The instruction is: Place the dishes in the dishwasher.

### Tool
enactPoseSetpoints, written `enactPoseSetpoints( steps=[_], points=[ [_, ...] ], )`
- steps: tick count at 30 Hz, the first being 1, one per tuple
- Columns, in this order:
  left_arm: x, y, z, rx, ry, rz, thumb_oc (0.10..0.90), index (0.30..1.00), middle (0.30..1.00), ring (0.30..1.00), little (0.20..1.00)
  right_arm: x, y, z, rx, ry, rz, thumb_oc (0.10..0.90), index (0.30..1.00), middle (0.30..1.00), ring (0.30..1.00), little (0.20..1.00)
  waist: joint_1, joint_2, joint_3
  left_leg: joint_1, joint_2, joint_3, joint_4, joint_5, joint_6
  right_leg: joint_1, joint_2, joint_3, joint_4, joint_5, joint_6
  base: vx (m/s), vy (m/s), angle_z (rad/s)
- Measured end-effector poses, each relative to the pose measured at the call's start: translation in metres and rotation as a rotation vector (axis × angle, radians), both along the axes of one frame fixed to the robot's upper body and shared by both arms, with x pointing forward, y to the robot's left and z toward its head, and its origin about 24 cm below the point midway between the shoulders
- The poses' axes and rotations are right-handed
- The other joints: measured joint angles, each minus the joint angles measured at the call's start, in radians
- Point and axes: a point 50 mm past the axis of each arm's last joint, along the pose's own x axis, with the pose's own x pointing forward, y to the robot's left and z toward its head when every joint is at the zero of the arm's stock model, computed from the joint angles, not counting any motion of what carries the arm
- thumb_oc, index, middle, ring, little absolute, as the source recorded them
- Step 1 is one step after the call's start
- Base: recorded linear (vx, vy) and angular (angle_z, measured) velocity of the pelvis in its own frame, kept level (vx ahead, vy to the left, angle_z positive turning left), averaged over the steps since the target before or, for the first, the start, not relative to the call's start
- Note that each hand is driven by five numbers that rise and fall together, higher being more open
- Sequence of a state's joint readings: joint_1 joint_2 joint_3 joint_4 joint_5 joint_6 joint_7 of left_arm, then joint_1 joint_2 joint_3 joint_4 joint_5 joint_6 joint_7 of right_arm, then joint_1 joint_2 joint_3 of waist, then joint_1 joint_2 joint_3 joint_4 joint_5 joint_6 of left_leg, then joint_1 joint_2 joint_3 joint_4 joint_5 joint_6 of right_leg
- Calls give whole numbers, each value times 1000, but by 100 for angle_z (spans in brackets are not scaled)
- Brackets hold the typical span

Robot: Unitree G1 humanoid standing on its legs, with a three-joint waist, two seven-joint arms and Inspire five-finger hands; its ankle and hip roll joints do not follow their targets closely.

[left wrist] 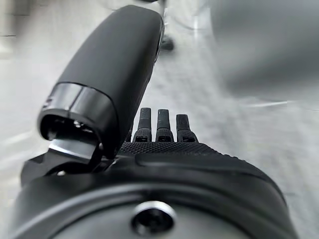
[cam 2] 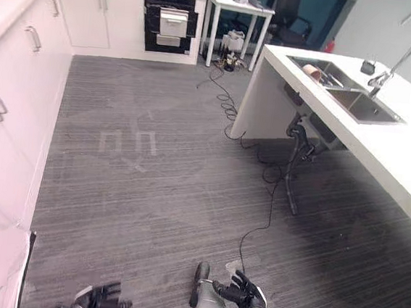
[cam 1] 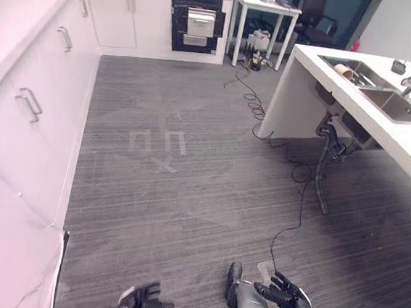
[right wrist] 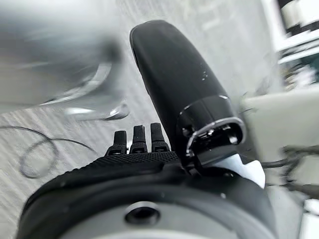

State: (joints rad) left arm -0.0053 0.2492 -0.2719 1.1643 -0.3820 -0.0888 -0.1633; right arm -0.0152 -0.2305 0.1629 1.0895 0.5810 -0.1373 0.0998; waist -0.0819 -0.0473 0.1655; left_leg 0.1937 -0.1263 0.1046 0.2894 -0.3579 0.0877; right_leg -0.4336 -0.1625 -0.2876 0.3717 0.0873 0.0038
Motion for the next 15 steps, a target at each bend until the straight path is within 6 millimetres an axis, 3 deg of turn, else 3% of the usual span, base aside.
enactPoseSetpoints(
  steps=[1,2,3,4,5,6,7,8,9,10,11,12,13,15],
  points=[
    [1,-4,0,-9,-2,1,800,900,900,900,900,-4,-2,-2,-5,25,-5,800,900,900,900,900,-9,27,-4,33,11,-19,-18,1,-5,59,69,41,-14,-14,-29,303,-172,26],
    [3,-7,0,-19,-11,5,800,900,900,900,900,-9,-3,-4,-10,43,-10,800,900,900,900,900,-25,39,-8,54,12,-32,-9,15,-42,120,106,86,-57,-9,-97,420,-295,23],
    [8,-19,-1,-51,-26,4,800,900,900,900,900,-9,-10,-3,-32,48,-14,800,900,900,900,900,-23,80,-14,70,28,-40,19,89,-148,173,113,88,-71,-34,-104,413,-340,11],
    [9,-20,-1,-54,-29,7,800,900,900,900,900,-9,-10,-3,-35,49,-8,800,900,900,900,900,-21,81,-17,73,26,-40,41,144,-161,198,111,87,-79,-39,-106,336,-298,-19],
    [10,-21,0,-59,-38,17,800,900,900,900,900,-6,-8,-2,-36,45,7,800,900,900,900,900,-16,70,-19,67,17,-39,77,218,-150,216,104,86,-62,-53,-120,312,-286,-21],
    [16,-22,1,-67,-68,55,800,900,900,900,900,-2,-6,0,-34,26,24,800,900,900,900,900,-15,42,-24,20,11,-28,202,356,-152,228,88,86,-11,-86,-144,315,-261,-10],
    [16,-22,1,-71,-70,62,800,900,900,900,900,-3,-5,-1,-31,23,25,800,900,900,900,900,-19,27,-38,-22,12,-26,275,434,-156,258,94,92,-24,-119,-136,298,-247,1],
    [15,-18,2,-75,-80,87,800,900,900,900,900,-2,-3,-1,-25,18,29,800,900,900,900,900,-8,6,-55,-103,8,-7,434,567,-145,318,84,149,-93,-180,-127,347,-171,-7],
    [22,-18,5,-79,-109,102,800,900,900,900,900,4,-5,2,-33,4,29,800,900,900,900,900,13,10,-51,-248,72,5,664,559,-150,352,109,143,-108,-178,-109,313,-98,-16],
    [23,-13,6,-70,-114,101,800,900,900,900,900,12,-3,4,-29,-19,35,800,900,900,900,900,25,-4,-49,-338,106,1,738,520,-152,377,115,144,-114,-197,-118,470,-52,-11],
    [29,-10,9,-59,-129,84,800,900,900,900,900,14,-2,6,-25,-39,24,800,900,900,900,900,38,-27,-38,-430,122,-2,747,450,-119,409,116,153,-138,-228,-120,408,69,-2],
    [35,-6,13,-50,-159,79,800,900,900,900,900,17,-2,7,-27,-47,23,800,900,900,900,900,50,-39,-26,-474,129,-4,659,396,-87,440,115,159,-155,-232,-120,520,131,-9],
    [38,-4,15,-45,-176,72,800,900,900,900,900,19,-2,7,-28,-51,25,800,900,900,900,900,64,-37,-21,-498,129,-9,572,378,-87,459,117,167,-171,-243,-114,400,134,-43],
    [34,-3,13,-36,-161,75,800,900,900,900,900,26,-11,12,-55,-66,27,800,900,900,900,900,90,-1,-9,-501,160,4,196,364,-90,509,146,207,-192,-265,-91,537,254,-68]
  ],
)
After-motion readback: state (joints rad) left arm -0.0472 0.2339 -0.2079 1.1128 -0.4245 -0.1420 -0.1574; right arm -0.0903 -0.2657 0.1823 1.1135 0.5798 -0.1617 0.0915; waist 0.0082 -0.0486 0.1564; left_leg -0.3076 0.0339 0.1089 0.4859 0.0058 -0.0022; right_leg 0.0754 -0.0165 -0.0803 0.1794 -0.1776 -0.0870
